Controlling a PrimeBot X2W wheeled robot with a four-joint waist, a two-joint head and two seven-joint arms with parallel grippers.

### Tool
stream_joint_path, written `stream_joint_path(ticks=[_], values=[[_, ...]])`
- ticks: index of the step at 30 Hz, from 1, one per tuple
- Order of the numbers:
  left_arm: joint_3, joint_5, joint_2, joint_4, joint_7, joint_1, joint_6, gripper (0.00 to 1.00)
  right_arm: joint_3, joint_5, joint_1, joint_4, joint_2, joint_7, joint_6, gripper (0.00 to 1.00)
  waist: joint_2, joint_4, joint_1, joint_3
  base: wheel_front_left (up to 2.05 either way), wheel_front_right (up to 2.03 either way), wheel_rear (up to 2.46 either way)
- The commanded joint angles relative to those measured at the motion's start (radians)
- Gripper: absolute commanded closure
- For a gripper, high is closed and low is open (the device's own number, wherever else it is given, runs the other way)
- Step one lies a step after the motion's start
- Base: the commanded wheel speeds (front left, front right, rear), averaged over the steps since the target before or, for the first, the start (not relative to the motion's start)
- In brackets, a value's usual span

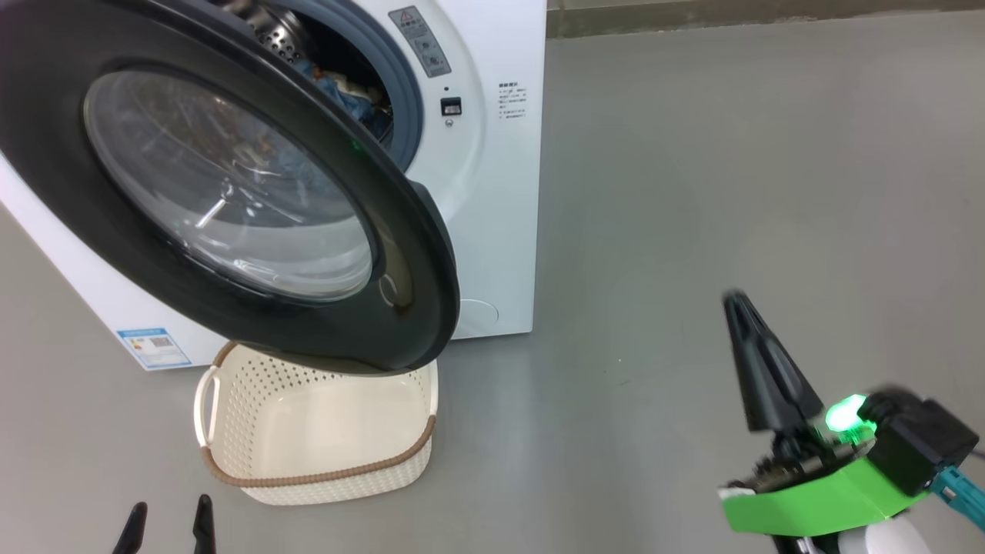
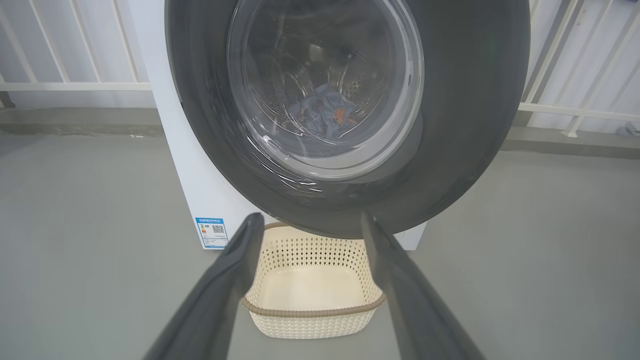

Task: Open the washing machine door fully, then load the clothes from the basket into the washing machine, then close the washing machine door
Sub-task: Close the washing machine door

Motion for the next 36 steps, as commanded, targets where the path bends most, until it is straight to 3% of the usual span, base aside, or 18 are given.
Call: stream_joint_path(ticks=[1,7,13,25,29,36], values=[[0.032,-0.001,0.007,-0.023,-0.006,-0.039,-0.003,0.00,0.052,0.024,-0.056,-0.060,-0.010,-0.012,0.006,1.00,-0.0001,0.003,0.0000,0.003,0.00,0.00,0.00],[0.017,-0.002,0.005,-0.019,-0.006,-0.049,-0.003,0.00,0.173,0.060,-0.120,-0.159,-0.063,-0.012,0.006,1.00,-0.0001,0.021,0.0000,0.008,0.00,0.00,0.00],[-0.002,-0.008,0.001,-0.016,-0.006,-0.068,-0.003,0.00,0.373,0.106,-0.196,-0.221,-0.132,-0.012,0.006,1.00,-0.0001,0.051,0.0000,0.024,0.00,0.00,0.00],[-0.041,-0.018,-0.004,-0.027,-0.006,-0.127,-0.003,0.00,0.729,0.183,-0.336,-0.070,-0.205,-0.012,0.006,1.00,-0.0001,0.127,0.0000,0.082,0.00,0.00,0.00],[-0.064,-0.028,-0.005,-0.031,-0.006,-0.164,-0.003,0.00,0.776,0.198,-0.380,0.016,-0.204,-0.012,0.006,1.00,-0.0001,0.168,0.0000,0.129,0.00,0.00,0.00],[-0.106,-0.048,-0.006,-0.046,-0.006,-0.236,-0.003,0.00,0.739,0.179,-0.424,0.086,-0.201,-0.012,0.006,1.00,-0.0001,0.222,0.0000,0.220,0.00,0.00,0.00]])
